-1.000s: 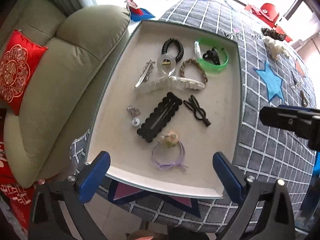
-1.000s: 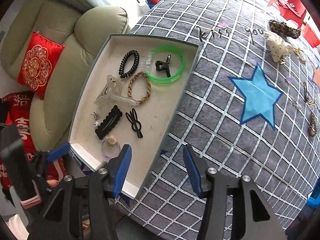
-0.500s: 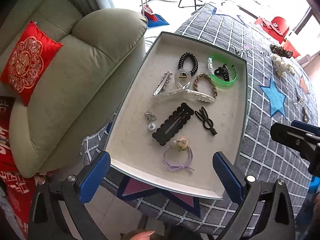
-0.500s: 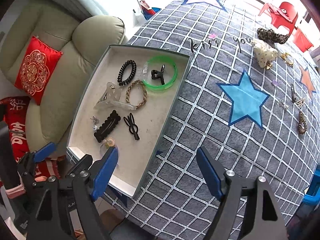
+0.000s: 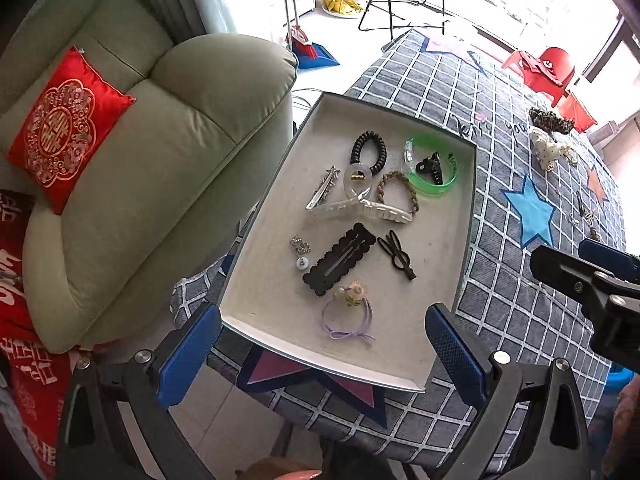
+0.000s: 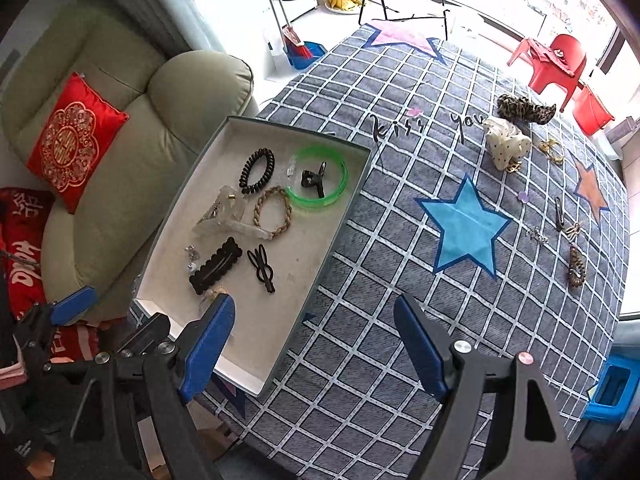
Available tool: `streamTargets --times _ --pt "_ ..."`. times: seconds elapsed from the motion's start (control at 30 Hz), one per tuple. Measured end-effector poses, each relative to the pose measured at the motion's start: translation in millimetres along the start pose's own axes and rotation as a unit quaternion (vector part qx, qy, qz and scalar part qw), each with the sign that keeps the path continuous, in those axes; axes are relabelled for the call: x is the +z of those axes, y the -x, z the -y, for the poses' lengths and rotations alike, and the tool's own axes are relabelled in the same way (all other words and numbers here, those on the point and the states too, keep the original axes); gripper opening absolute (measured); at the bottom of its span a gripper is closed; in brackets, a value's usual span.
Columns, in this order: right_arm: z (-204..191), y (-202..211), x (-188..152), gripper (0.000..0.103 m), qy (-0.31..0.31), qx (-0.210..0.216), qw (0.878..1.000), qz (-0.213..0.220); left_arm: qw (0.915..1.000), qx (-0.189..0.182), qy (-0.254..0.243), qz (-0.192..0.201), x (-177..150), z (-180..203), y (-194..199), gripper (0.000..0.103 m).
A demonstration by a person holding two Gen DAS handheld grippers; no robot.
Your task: Organize jewelry
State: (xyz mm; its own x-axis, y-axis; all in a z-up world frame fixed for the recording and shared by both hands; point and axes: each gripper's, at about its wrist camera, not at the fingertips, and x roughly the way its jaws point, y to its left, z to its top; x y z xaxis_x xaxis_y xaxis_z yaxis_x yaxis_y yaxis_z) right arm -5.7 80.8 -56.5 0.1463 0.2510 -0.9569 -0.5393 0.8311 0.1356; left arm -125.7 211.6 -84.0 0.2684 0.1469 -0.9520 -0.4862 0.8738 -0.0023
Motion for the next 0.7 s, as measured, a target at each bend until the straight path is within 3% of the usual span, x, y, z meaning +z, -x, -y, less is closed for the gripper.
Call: streamTargets --times 0.7 --pt "1.1 1.5 5.2 0.084 -0.003 0.000 1.000 0.003 0.9999 0.010 0.001 0.007 3.7 4.3 7.2 0.103"
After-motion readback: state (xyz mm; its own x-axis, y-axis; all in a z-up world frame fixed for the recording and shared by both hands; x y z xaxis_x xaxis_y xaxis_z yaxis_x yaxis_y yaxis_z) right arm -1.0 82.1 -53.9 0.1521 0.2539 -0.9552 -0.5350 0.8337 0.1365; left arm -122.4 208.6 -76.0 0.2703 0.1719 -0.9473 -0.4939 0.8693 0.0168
